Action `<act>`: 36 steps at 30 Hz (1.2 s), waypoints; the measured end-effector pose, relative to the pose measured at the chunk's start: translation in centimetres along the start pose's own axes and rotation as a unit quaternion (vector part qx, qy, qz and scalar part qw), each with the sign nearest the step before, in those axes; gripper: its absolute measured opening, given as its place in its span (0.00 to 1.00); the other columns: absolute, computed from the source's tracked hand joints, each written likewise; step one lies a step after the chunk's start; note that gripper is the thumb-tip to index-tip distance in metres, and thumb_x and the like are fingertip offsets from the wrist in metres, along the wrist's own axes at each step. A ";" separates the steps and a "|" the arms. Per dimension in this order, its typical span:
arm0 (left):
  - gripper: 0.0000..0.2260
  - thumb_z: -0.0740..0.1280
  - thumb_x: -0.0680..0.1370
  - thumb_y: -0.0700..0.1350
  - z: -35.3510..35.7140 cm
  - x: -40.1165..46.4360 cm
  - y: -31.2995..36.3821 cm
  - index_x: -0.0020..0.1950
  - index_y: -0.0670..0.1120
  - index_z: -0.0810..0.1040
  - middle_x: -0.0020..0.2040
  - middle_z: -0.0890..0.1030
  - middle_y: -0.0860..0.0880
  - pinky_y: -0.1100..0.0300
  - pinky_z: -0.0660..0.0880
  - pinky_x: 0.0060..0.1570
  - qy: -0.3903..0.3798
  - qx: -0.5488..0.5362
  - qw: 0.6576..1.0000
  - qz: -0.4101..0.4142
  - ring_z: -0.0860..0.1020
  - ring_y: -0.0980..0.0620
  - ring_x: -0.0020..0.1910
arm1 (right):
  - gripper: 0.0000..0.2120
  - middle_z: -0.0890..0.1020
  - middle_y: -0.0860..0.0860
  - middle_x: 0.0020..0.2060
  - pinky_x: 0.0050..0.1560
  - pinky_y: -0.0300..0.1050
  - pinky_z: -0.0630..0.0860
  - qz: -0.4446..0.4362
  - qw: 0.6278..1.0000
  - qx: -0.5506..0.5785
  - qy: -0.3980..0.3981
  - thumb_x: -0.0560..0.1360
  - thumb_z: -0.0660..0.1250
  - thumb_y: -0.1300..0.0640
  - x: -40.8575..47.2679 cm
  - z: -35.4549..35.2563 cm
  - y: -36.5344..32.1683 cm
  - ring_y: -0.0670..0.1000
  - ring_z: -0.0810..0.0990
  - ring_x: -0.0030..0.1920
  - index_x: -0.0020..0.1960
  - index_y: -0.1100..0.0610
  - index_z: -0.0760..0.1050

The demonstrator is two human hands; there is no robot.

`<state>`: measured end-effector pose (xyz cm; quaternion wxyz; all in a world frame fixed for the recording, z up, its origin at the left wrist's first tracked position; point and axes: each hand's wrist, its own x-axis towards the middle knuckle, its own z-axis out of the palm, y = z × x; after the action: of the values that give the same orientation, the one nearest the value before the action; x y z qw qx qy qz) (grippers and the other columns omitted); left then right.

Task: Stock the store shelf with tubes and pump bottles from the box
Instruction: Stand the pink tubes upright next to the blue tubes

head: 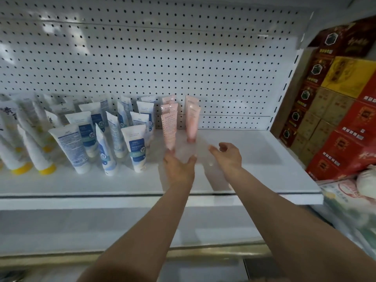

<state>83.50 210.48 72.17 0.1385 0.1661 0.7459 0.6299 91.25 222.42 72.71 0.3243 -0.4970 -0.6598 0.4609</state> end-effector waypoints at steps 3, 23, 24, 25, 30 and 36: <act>0.38 0.75 0.73 0.47 1.6 -4.5 0.6 0.77 0.42 0.60 0.72 0.68 0.42 0.54 0.64 0.71 -0.032 -0.033 0.999 0.008 0.68 0.45 0.71 | 0.26 0.80 0.50 0.62 0.62 0.42 0.72 -0.014 0.999 0.014 0.029 0.74 0.73 0.46 -2.6 -3.8 1.1 0.51 0.79 0.61 0.68 0.56 0.75; 0.21 0.73 0.74 0.52 13.4 -27.8 -16.5 0.63 0.47 0.72 0.58 0.76 0.49 0.54 0.75 0.57 -0.272 0.090 0.952 -0.113 0.78 0.50 0.54 | 0.08 0.85 0.45 0.39 0.54 0.53 0.81 0.203 0.970 0.001 0.136 0.68 0.75 0.44 -17.3 -21.2 26.3 0.49 0.84 0.46 0.39 0.47 0.82; 0.20 0.72 0.74 0.53 13.5 -28.5 -18.2 0.63 0.47 0.73 0.57 0.77 0.50 0.52 0.74 0.59 -0.285 0.122 0.941 -0.132 0.78 0.48 0.55 | 0.08 0.86 0.46 0.41 0.55 0.53 0.80 0.239 0.962 -0.007 0.135 0.69 0.75 0.44 -18.0 -21.4 28.6 0.50 0.84 0.48 0.40 0.48 0.83; 0.19 0.72 0.75 0.53 13.6 -29.1 -19.5 0.62 0.47 0.74 0.55 0.77 0.51 0.52 0.74 0.60 -0.301 0.146 0.931 -0.146 0.78 0.48 0.56 | 0.08 0.86 0.47 0.43 0.56 0.52 0.80 0.276 0.953 -0.013 0.126 0.70 0.74 0.45 -18.8 -21.5 31.6 0.51 0.84 0.50 0.43 0.49 0.84; 0.20 0.70 0.77 0.51 14.4 -31.4 -26.1 0.66 0.42 0.74 0.60 0.79 0.45 0.53 0.73 0.63 -0.389 0.189 0.881 -0.193 0.77 0.45 0.61 | 0.16 0.86 0.53 0.42 0.54 0.51 0.80 0.434 0.893 -0.006 0.115 0.72 0.72 0.41 -23.2 -20.2 41.3 0.55 0.84 0.47 0.46 0.54 0.84; 0.23 0.68 0.73 0.61 17.5 -32.8 -34.4 0.55 0.42 0.79 0.49 0.81 0.49 0.51 0.75 0.55 -0.434 0.260 0.834 -0.219 0.79 0.50 0.50 | 0.14 0.84 0.55 0.50 0.61 0.55 0.76 0.522 0.847 -0.029 0.095 0.76 0.67 0.42 -23.3 -16.8 49.1 0.57 0.81 0.53 0.45 0.53 0.78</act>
<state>118.02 207.06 35.25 0.5346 0.2845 0.7622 0.2288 130.53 208.99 33.86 0.0820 -0.8188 -0.2823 0.4932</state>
